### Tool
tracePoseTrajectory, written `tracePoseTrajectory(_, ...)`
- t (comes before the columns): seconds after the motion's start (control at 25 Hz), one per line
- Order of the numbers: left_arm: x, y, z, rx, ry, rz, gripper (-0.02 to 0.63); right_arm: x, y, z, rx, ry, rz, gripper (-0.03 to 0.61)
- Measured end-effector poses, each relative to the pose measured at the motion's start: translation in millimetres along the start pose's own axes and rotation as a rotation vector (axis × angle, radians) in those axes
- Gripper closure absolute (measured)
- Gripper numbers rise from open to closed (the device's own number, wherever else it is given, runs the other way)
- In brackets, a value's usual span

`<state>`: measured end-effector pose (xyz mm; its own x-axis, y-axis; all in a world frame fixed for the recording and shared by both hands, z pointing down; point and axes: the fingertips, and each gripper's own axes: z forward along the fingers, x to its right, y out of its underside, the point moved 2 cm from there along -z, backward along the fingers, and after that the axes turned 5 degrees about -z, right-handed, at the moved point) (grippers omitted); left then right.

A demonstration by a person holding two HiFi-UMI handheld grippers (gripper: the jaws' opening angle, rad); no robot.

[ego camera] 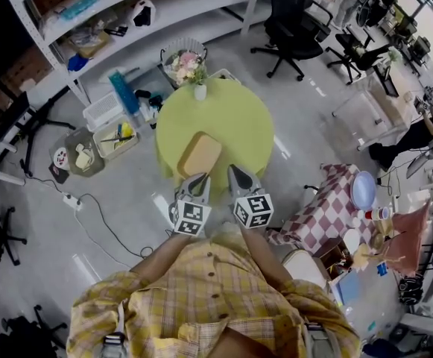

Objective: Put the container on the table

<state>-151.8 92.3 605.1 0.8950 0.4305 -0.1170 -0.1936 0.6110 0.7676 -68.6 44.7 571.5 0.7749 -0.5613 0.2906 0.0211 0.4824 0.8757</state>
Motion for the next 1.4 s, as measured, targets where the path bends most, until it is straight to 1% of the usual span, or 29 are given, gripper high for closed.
tracePoseTrajectory(0.28, 2, -6, 30, -0.023, -0.012, 0.015, 0.595, 29, -1, 11, 0.010, -0.008, 0.010, 0.580)
tracePoseTrajectory(0.48, 2, -17, 58, -0.027, -0.023, 0.028, 0.595, 50, -3, 26, 0.009, -0.036, 0.007, 0.580)
tracePoseTrajectory(1.04, 6, -46, 138, -0.057, -0.081, 0.048, 0.595, 126, -7, 62, 0.016, -0.090, 0.043, 0.580)
tracePoseTrajectory(1.16, 4, -53, 150, -0.057, -0.094, 0.036, 0.595, 134, -9, 68, 0.016, -0.106, 0.044, 0.580)
tracePoseTrajectory(1.28, 5, -52, 162, -0.063, -0.103, 0.009, 0.595, 144, -10, 70, 0.014, -0.106, 0.050, 0.580)
tracePoseTrajectory(1.4, 5, -51, 170, -0.070, -0.112, 0.001, 0.595, 152, -9, 72, 0.014, -0.111, 0.044, 0.580)
